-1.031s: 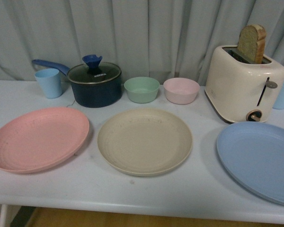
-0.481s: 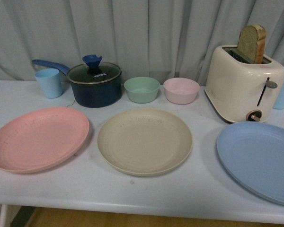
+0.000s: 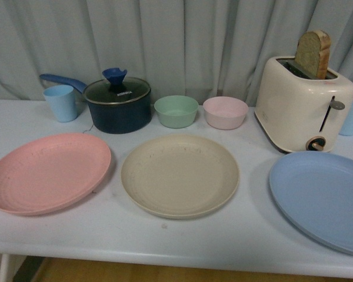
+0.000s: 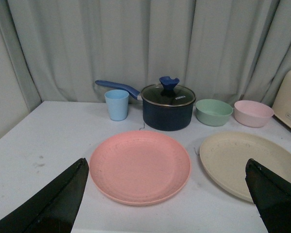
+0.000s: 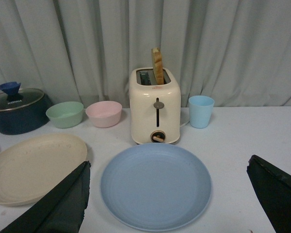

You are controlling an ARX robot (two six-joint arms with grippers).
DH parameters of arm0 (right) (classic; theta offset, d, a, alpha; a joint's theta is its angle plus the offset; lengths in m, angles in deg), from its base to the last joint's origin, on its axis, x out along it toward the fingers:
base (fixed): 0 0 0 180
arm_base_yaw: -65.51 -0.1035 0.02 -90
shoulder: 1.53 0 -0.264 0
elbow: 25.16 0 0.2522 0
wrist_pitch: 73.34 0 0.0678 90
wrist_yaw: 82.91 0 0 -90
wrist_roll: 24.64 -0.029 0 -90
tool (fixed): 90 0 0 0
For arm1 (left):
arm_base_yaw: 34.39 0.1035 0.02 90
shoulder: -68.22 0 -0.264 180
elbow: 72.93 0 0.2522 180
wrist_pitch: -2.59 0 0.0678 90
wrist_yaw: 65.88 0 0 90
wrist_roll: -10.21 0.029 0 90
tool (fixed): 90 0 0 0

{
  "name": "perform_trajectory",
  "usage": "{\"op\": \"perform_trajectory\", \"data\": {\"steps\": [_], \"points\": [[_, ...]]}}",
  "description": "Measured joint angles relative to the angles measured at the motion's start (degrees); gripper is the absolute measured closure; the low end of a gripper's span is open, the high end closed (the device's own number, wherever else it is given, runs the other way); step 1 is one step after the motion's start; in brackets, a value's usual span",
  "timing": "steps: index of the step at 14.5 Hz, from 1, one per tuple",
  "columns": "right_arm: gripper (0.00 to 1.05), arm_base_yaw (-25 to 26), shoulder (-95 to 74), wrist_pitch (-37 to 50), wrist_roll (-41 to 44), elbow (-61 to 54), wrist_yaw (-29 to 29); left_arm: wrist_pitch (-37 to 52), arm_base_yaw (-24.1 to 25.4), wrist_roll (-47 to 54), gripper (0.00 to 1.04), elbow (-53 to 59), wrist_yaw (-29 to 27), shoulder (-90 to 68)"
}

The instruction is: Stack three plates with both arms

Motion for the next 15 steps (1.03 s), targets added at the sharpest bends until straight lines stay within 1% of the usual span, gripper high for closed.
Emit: {"op": "perform_trajectory", "data": {"steps": [15], "points": [[0.06,0.0,0.0,0.0,0.0,0.0,0.0,0.0,0.0,0.0,0.07,0.0,0.0,0.0]]}}
